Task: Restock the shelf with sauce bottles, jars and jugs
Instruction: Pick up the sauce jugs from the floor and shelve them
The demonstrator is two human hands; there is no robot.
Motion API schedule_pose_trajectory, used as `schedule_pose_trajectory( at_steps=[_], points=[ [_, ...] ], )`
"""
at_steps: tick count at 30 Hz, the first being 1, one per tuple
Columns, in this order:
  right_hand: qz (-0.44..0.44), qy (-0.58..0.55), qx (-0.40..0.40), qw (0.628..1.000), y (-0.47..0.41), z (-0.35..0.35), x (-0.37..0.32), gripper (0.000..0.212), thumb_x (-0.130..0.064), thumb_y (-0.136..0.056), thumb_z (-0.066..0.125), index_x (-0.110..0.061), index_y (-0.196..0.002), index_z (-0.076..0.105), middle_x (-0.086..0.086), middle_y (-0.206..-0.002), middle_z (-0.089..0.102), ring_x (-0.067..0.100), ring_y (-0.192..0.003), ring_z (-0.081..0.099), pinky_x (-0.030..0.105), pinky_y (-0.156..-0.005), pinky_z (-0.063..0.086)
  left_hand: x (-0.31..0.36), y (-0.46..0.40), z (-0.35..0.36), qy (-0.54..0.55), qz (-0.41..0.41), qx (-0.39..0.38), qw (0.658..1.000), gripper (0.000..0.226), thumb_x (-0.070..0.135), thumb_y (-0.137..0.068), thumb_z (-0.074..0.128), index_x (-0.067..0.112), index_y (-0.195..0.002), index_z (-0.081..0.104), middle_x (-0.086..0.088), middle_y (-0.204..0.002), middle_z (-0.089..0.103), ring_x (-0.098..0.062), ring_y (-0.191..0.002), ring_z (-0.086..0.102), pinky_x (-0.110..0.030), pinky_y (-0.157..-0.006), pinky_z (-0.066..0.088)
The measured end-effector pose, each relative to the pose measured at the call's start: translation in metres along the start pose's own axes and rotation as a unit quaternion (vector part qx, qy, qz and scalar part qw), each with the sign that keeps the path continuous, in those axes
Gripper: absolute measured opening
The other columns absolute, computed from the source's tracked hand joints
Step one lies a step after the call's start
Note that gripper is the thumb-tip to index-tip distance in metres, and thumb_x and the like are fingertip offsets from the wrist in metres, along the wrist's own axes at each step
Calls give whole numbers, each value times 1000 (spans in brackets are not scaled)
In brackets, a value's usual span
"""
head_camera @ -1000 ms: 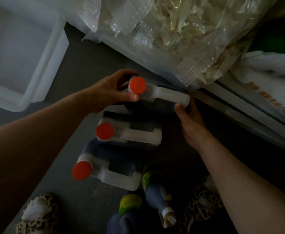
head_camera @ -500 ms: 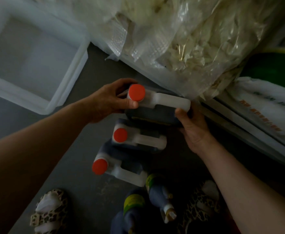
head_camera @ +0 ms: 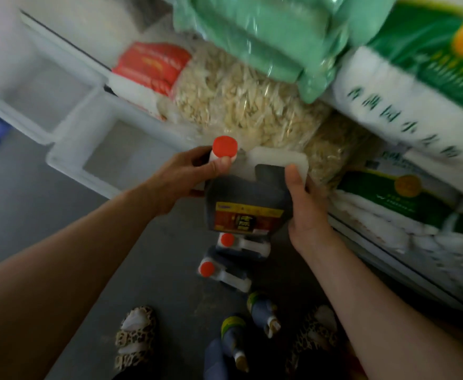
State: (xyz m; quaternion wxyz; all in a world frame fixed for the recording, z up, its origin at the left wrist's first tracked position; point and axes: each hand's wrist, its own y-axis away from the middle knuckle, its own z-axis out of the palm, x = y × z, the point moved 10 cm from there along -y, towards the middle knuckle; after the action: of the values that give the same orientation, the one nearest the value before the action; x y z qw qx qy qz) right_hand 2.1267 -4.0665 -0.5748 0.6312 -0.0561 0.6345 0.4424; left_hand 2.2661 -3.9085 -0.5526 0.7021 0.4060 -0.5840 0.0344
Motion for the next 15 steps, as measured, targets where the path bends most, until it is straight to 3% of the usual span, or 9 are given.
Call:
schedule_pose_trajectory(
  at_steps=[4,7,11,13,15],
  points=[
    [-2,-23,28,999,50,23,-70,62,-52,-62,78,-23,-117,69,-2,-108,77,16,-99,74,37,-84,60,84,55,-12,-24,39,23,999,33,56,-77,63,46,-109,59,20,-99,70,-3,-97,64,-34,-84,52],
    [-24,-19,57,998,91,34,-129,85,-66,-47,87,-22,-119,72,0,-116,75,20,-108,71,45,-97,56,153,99,-15,-41,74,47,995,14,47,-86,66,45,-100,64,13,-91,70,-12,-92,64,-40,-83,53],
    [-62,-9,62,996,154,39,-223,70,-64,-54,82,-20,-108,77,1,-107,77,23,-104,72,52,-98,55,256,165,1,-55,137,41,988,2,43,-87,67,42,-87,68,18,-76,68,-3,-76,66,-31,-70,56],
    [-84,-5,69,994,188,39,-273,56,-60,-65,81,-19,-102,77,-1,-100,78,22,-99,74,49,-97,56,307,197,14,-60,164,35,984,12,43,-87,67,39,-99,67,20,-75,70,0,-68,65,-22,-60,51],
    [-118,-16,87,989,218,34,-324,49,-59,-69,82,-18,-94,75,-3,-92,79,21,-94,74,45,-96,57,358,228,28,-63,194,33,978,36,55,-78,72,39,-109,65,16,-93,74,-3,-78,69,-26,-66,55]
  ],
)
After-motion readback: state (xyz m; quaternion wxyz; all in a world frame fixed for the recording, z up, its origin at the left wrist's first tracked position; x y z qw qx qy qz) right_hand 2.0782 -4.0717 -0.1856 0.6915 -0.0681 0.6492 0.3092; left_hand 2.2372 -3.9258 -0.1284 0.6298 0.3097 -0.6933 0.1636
